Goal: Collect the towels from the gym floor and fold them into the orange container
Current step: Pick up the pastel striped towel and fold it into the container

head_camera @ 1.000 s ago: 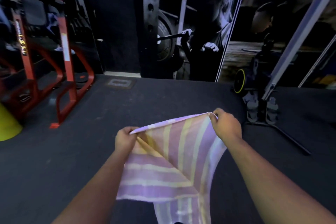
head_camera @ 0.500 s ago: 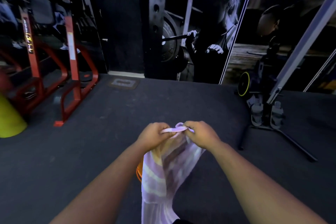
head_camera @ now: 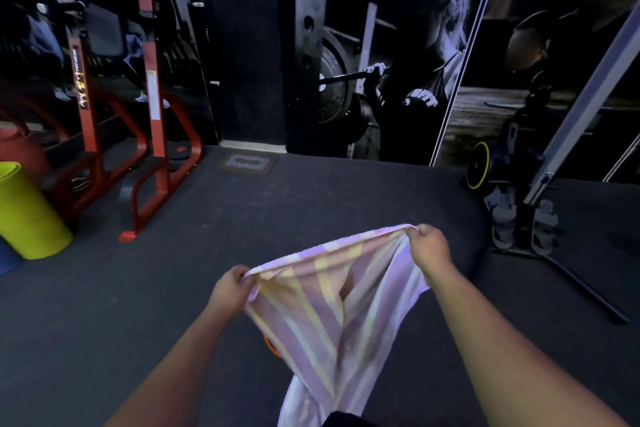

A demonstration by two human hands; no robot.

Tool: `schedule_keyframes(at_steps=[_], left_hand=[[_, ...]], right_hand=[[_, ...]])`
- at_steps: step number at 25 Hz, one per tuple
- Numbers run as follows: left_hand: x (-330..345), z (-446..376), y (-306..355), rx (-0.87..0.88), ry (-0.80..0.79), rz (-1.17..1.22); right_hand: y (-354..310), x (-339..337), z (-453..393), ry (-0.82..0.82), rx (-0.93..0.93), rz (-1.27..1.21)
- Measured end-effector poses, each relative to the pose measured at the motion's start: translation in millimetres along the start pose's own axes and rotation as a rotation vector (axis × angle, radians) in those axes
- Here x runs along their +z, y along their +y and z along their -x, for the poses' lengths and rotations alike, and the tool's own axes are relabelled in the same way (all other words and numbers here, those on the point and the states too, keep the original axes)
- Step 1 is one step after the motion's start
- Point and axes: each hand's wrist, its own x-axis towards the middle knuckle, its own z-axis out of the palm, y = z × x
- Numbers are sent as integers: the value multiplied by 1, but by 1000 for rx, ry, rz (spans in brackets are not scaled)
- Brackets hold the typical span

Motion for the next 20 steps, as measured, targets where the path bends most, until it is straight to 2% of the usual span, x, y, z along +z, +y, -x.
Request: schedule_keyframes(at_steps=[2,4,6,8,9,10,12,14,17,20], left_hand=[[14,7,15,-80,44,262],[22,12,31,-51,66,351],[21,17,46,110,-77,189],[19,12,50,321,-238,-143],[17,7,47,392,-218,-224],[14,3,43,413,-148,-180],[8,-1,42,330,5,131],[4,0,49,250,-35,366],[13,6,58,121,-54,546],[23,7,68,23,-71,656]], right_hand=[[-5,0,3,7,-21,-61],[-12,3,7,-19,-37,-94],[-15,2,8,-16,-7,-180],[-13,-4,1,-20,44,-244],[-10,-9,-3,-8,59,-260],[-8,-16,-7,16,64,-271],[-3,-27,-13,51,71,-286],[1,-30,-16,61,122,-316],[2,-24,-10,41,182,-414],[-1,-16,5,-181,146,-527]])
